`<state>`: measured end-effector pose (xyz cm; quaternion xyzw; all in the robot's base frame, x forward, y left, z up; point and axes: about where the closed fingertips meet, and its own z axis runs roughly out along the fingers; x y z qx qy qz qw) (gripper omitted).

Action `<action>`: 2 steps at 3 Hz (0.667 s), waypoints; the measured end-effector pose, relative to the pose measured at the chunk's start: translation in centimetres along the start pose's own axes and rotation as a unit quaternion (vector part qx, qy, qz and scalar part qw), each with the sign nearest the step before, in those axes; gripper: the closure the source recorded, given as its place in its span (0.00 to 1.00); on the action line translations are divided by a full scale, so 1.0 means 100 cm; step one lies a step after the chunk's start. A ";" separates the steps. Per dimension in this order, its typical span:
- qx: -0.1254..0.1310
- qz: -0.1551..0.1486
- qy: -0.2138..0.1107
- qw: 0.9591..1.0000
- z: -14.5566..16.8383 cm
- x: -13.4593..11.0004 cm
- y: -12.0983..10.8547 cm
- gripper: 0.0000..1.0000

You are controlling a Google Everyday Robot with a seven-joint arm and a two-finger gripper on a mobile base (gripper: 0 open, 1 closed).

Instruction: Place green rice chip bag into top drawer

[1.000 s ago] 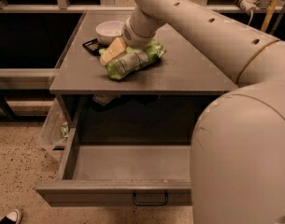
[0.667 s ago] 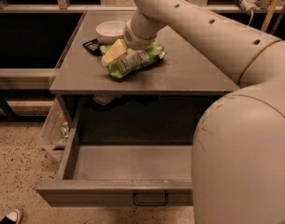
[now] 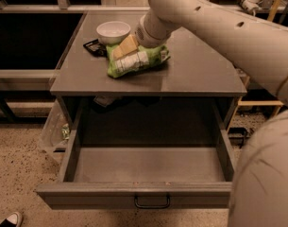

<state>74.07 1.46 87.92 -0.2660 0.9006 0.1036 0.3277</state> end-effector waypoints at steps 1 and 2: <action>0.020 0.009 -0.023 0.999 -0.017 -0.001 -0.008 0.00; 0.030 0.014 -0.026 0.999 -0.016 -0.002 -0.014 0.00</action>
Offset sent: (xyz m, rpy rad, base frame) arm 0.0052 -0.0251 0.0157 0.0021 -0.0725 -0.0928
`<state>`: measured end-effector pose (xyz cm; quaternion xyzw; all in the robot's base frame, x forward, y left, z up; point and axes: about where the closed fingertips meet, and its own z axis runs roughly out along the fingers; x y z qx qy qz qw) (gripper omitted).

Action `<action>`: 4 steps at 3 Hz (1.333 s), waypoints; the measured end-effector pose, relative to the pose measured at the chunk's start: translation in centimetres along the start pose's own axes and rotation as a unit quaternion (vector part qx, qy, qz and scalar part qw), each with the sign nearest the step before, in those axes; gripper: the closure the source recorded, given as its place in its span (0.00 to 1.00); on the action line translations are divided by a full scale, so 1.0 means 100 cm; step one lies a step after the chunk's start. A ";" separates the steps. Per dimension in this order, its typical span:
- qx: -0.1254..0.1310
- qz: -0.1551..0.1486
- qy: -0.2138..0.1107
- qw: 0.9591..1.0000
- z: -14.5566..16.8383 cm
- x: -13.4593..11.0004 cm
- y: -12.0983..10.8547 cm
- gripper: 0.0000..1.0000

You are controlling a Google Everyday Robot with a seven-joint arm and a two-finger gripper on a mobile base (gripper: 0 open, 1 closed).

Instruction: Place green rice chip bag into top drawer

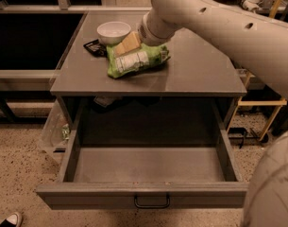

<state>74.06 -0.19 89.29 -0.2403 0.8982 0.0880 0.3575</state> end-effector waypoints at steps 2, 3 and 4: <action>0.024 0.015 0.033 0.999 0.021 -0.005 -0.014 0.00; 0.032 0.029 0.058 0.997 0.031 -0.003 -0.018 0.00; 0.035 0.036 0.078 0.996 0.038 0.001 -0.020 0.00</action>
Offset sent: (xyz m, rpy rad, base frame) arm 0.0367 -0.0080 -0.0151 -0.0748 0.0836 -0.1014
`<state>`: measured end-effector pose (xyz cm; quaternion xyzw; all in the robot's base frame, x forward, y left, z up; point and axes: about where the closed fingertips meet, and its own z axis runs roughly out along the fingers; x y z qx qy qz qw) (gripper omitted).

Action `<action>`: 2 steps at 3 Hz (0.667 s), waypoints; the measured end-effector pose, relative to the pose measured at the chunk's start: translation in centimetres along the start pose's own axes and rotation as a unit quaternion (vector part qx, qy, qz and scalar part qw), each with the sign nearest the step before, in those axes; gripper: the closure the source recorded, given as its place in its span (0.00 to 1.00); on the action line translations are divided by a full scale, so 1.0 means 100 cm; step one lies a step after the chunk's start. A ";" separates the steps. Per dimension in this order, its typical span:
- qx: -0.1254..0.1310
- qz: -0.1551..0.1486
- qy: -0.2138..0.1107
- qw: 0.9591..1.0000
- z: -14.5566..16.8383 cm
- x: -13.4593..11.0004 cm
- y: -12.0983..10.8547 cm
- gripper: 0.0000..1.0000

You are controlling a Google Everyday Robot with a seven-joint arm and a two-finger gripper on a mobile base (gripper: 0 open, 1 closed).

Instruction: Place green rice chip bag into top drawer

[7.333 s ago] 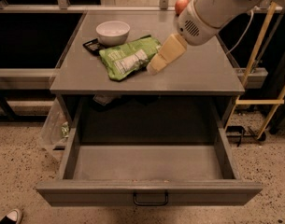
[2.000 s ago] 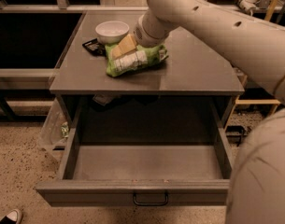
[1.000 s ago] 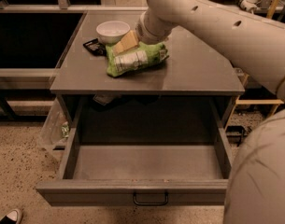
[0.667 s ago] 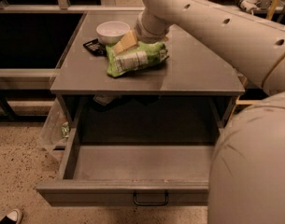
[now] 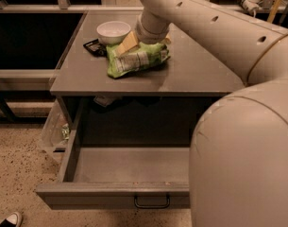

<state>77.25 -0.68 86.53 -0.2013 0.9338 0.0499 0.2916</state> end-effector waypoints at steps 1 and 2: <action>-0.008 0.007 0.015 1.000 0.008 0.003 0.000 0.00; -0.028 0.001 0.032 0.999 0.017 0.005 0.004 0.10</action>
Offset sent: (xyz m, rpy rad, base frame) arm 0.0076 0.0125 -0.0189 0.0367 0.1279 0.1051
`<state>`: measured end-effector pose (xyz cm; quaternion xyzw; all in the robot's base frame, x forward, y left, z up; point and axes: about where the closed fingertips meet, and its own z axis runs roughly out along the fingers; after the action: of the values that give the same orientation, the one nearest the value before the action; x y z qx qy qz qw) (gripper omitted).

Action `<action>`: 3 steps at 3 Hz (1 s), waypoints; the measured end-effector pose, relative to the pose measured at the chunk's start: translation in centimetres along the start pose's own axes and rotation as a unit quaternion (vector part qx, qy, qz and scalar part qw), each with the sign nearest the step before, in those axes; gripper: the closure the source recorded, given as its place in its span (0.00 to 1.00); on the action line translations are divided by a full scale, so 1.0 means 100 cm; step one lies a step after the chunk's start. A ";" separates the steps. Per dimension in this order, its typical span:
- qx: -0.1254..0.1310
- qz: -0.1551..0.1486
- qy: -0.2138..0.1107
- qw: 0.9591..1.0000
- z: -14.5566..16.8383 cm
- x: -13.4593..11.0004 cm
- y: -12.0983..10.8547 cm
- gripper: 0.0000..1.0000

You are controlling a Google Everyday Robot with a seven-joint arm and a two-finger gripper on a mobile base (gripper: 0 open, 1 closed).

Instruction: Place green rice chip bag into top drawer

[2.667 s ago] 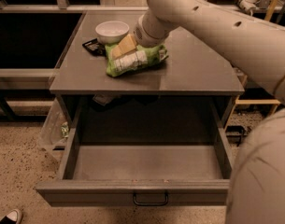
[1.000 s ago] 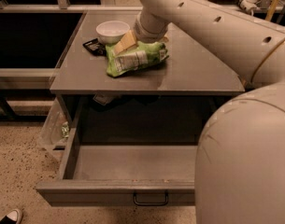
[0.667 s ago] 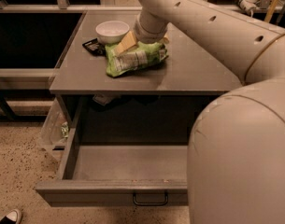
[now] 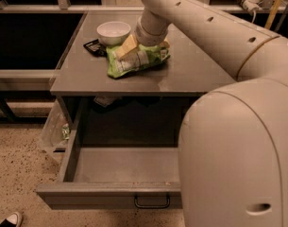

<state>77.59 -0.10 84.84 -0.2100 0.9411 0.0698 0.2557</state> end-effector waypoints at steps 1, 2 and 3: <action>-0.028 -0.021 0.020 0.999 0.008 0.000 0.008 0.32; -0.028 -0.021 0.020 0.999 0.006 -0.002 0.008 0.55; -0.028 -0.021 0.020 0.999 0.002 -0.004 0.009 0.77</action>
Offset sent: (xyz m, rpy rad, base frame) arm 0.0022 0.0196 -0.0112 0.0281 0.1250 0.1916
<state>77.64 0.87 84.85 -0.2376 0.9391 0.0866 0.2326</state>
